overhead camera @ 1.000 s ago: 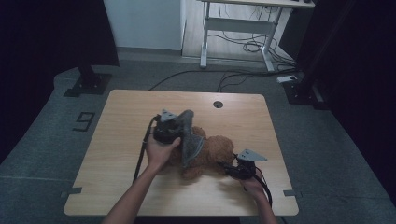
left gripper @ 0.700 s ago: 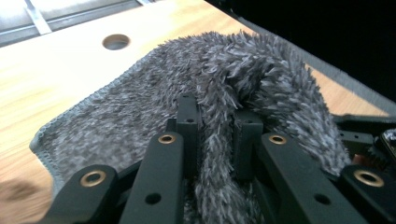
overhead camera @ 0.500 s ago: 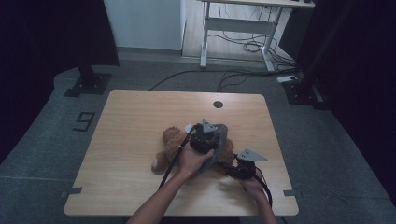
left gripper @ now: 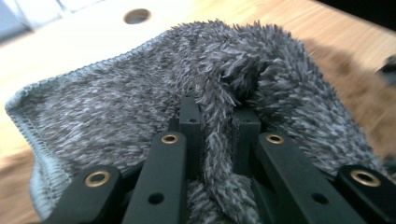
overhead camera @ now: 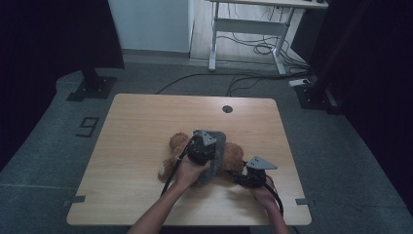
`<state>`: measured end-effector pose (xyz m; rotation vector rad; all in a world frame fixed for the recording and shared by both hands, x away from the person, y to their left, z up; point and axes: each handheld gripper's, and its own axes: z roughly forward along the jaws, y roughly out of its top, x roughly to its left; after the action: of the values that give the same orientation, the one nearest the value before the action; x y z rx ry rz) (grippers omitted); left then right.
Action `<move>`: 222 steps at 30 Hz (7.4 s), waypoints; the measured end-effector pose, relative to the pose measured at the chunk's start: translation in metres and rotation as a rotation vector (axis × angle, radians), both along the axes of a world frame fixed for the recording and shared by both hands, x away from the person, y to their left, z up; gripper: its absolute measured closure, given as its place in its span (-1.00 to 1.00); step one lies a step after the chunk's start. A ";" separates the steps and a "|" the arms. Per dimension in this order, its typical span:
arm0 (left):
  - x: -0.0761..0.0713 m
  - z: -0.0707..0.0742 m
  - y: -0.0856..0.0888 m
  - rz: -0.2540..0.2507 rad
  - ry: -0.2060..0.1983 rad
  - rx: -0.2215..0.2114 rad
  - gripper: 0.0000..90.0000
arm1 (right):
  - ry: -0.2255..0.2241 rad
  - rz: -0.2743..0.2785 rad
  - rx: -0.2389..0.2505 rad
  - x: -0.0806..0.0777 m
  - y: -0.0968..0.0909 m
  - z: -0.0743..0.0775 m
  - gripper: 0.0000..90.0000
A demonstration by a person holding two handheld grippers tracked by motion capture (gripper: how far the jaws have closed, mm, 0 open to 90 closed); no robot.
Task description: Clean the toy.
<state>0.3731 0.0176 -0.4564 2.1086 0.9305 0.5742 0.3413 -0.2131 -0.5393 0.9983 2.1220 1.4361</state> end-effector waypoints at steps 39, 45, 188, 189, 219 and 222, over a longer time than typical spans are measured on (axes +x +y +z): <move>0.001 -0.006 0.114 0.202 0.058 -0.141 0.74 | 0.021 -0.008 0.044 0.003 -0.005 -0.003 -0.07; 0.007 0.035 0.078 0.125 -0.008 -0.165 0.73 | 0.014 -0.012 0.036 0.002 -0.004 -0.003 -0.07; -0.016 -0.021 0.058 0.033 0.088 -0.343 0.78 | -0.023 0.023 0.089 0.003 0.012 0.012 -0.80; -0.016 -0.021 0.058 0.033 0.088 -0.343 0.78 | -0.023 0.023 0.089 0.003 0.012 0.012 -0.80; -0.015 0.000 -0.066 -0.104 0.046 -0.107 0.76 | -0.018 0.081 0.038 -0.003 0.012 0.002 -0.21; -0.018 -0.004 -0.050 -0.095 0.032 -0.153 0.76 | -0.021 0.088 0.033 -0.003 0.011 0.000 -0.22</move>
<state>0.3554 -0.0321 -0.4606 2.0171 0.8592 0.4083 0.3388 -0.2019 -0.5389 0.9075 2.1585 1.5205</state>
